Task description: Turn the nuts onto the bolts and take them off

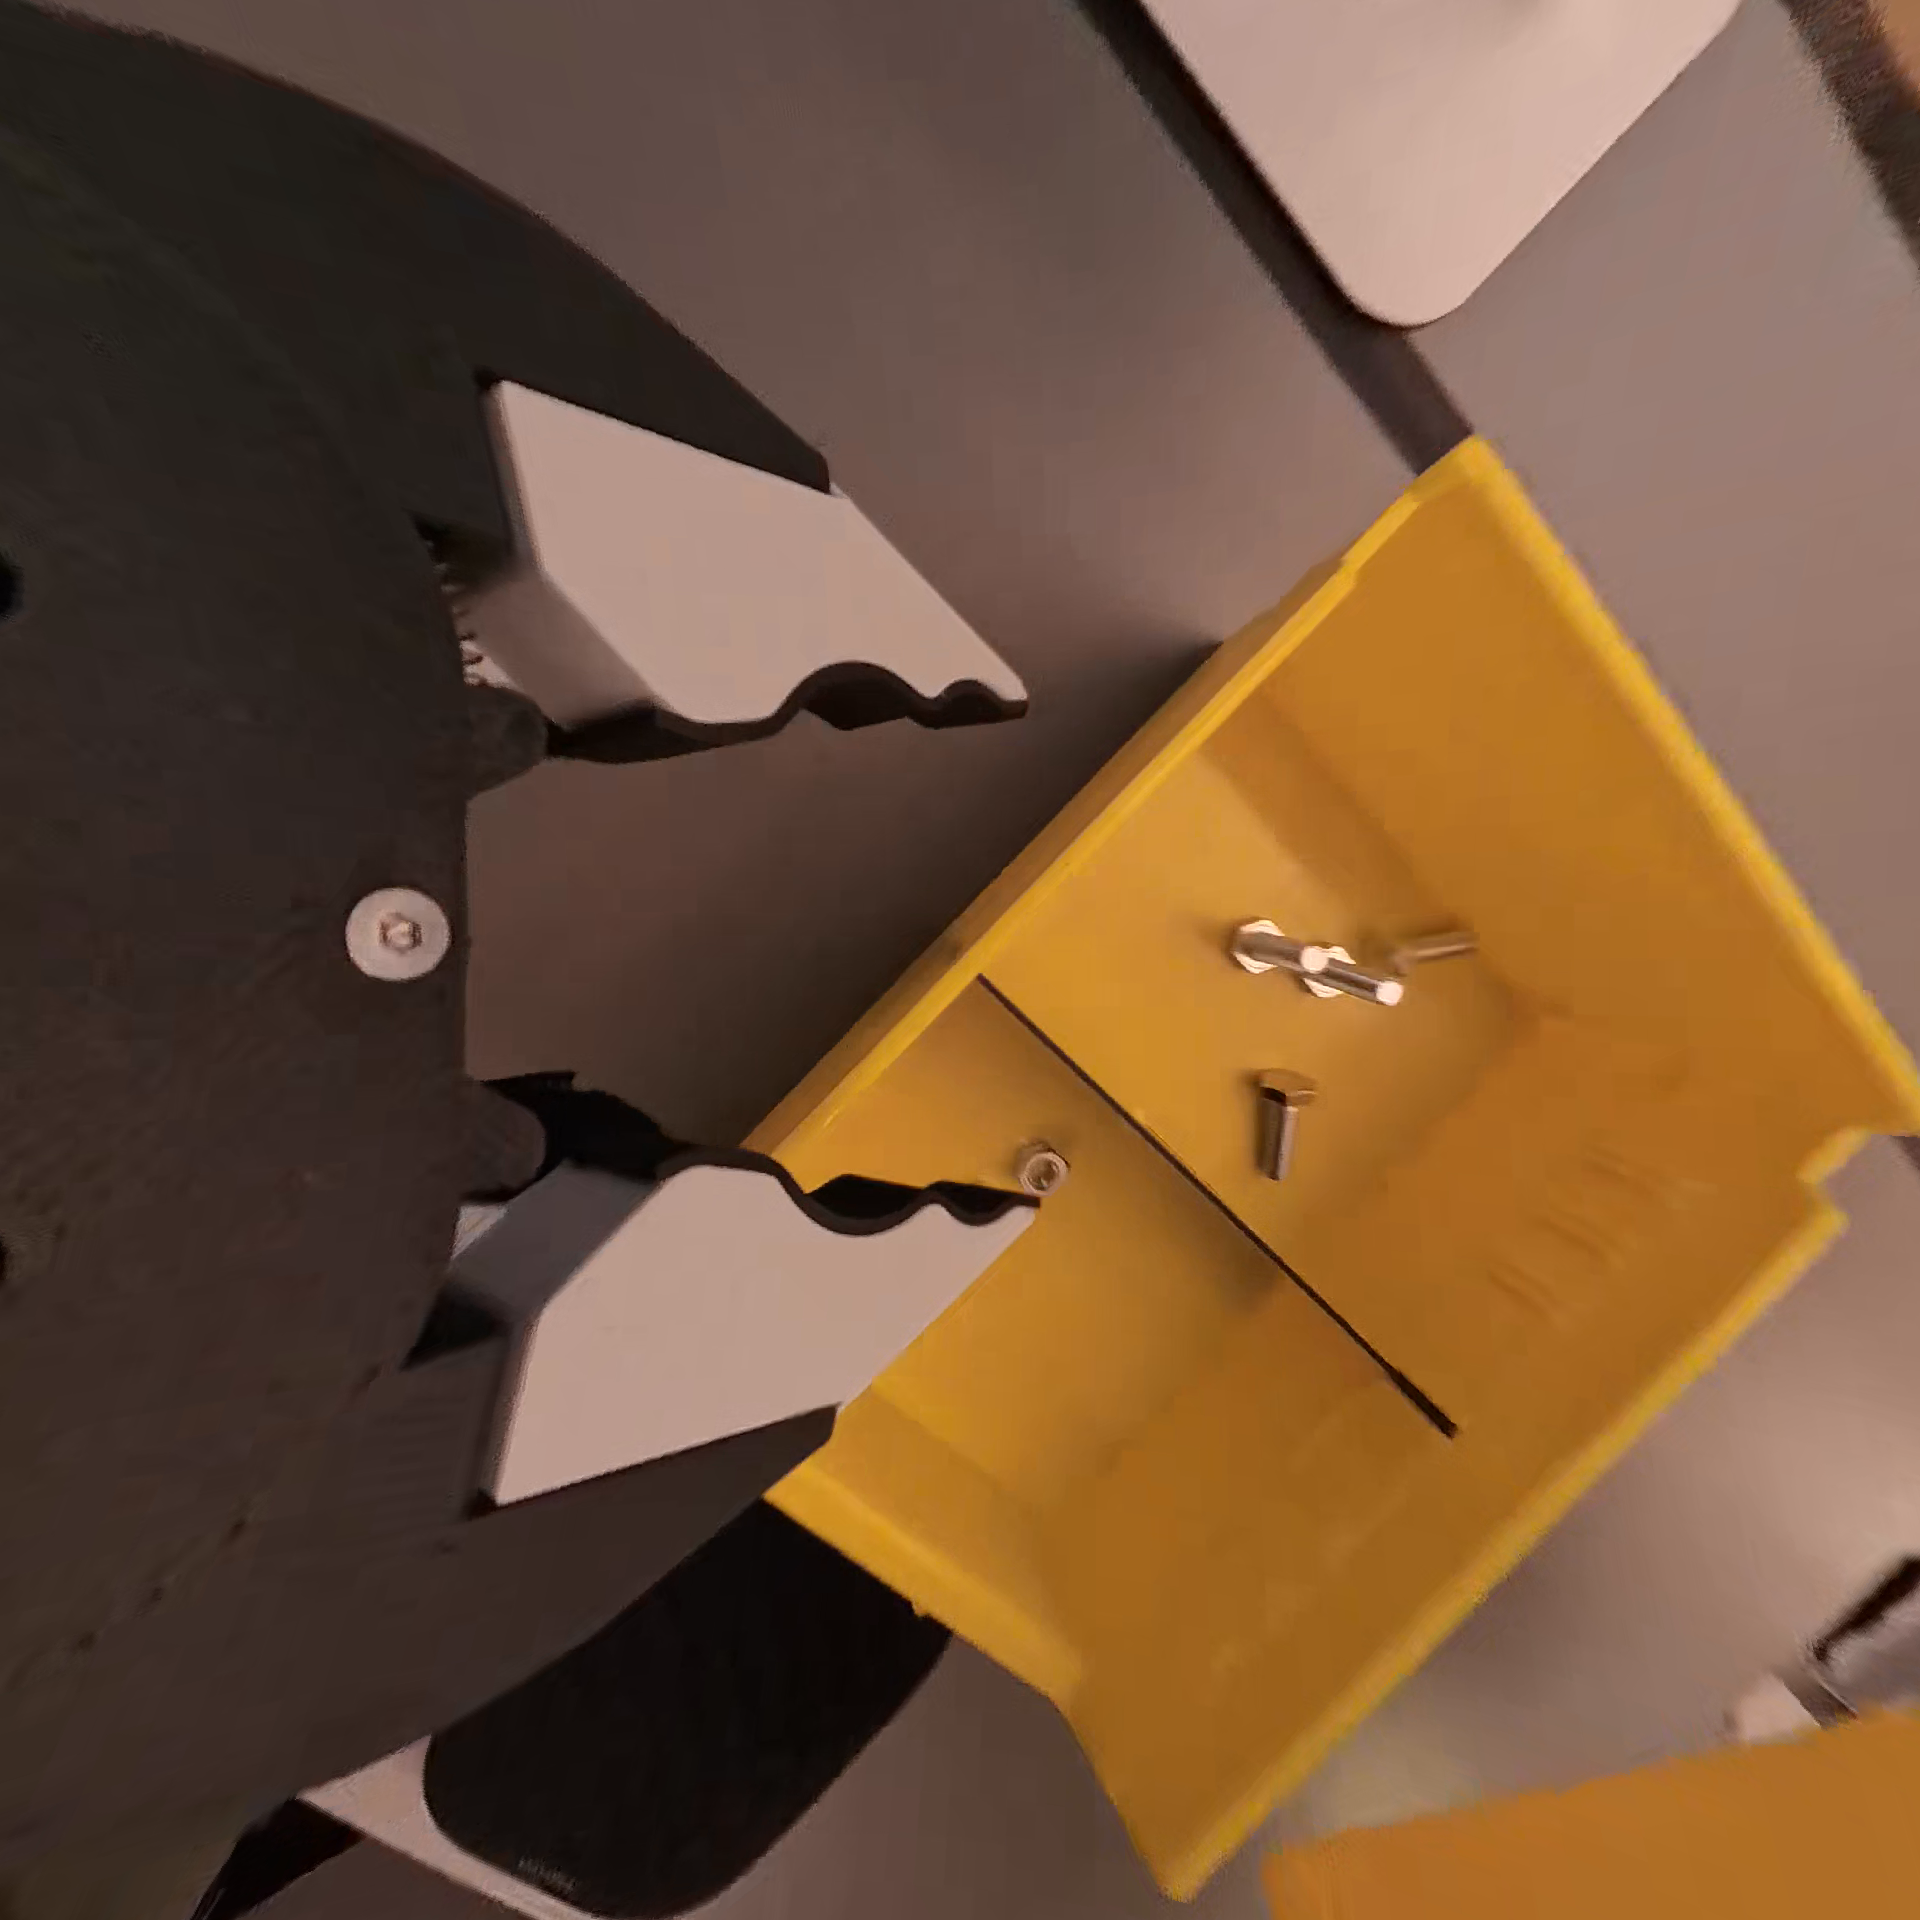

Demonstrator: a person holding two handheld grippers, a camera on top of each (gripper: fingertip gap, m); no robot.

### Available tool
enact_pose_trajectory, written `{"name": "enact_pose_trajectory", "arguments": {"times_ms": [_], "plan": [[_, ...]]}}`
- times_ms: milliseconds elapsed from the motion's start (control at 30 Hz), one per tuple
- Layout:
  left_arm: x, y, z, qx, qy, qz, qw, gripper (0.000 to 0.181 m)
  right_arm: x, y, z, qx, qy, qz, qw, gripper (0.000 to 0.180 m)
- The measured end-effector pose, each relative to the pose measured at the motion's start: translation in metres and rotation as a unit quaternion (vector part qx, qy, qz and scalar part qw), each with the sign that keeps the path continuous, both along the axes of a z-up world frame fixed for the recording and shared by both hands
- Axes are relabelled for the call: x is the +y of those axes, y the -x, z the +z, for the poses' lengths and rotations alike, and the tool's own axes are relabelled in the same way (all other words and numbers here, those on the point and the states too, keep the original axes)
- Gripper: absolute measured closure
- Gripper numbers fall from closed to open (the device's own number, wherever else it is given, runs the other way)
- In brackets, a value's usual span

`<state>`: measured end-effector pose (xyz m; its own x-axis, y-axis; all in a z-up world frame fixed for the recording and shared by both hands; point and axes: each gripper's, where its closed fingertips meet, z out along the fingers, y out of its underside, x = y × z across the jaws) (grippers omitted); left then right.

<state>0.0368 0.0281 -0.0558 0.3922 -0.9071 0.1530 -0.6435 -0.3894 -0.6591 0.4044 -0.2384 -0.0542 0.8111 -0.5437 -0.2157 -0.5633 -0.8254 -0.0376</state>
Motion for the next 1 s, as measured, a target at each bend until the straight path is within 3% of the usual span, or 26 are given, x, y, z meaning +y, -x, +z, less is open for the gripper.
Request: {"name": "enact_pose_trajectory", "arguments": {"times_ms": [200, 400, 467, 567, 767, 1000], "plan": [[-0.02, -0.002, -0.039, 0.071, 0.055, -0.015, 0.996, 0.1, -0.019, -0.005, -0.022, -0.023, 0.032, 0.024, 0.999, 0.177], [-0.017, 0.014, -0.046, 0.114, 0.075, -0.024, 0.99, 0.117, -0.02, -0.004, -0.035, -0.04, 0.045, 0.045, 0.997, 0.177], [-0.031, 0.012, -0.044, 0.097, 0.135, -0.053, 0.985, 0.148, -0.017, -0.002, -0.037, -0.046, 0.046, 0.053, 0.996, 0.177], [-0.03, 0.026, -0.044, 0.122, 0.16, -0.077, 0.976, 0.157, -0.01, 0.003, -0.039, -0.053, 0.048, 0.066, 0.995, 0.177], [0.023, 0.084, -0.042, 0.176, 0.108, -0.025, 0.978, 0.172, 0.011, 0.027, -0.032, -0.06, 0.042, 0.107, 0.992, 0.177], [0.102, 0.199, -0.038, 0.168, 0.109, 0.128, 0.971, 0.178, 0.046, 0.069, -0.03, -0.056, 0.028, 0.164, 0.985, 0.177]]}}
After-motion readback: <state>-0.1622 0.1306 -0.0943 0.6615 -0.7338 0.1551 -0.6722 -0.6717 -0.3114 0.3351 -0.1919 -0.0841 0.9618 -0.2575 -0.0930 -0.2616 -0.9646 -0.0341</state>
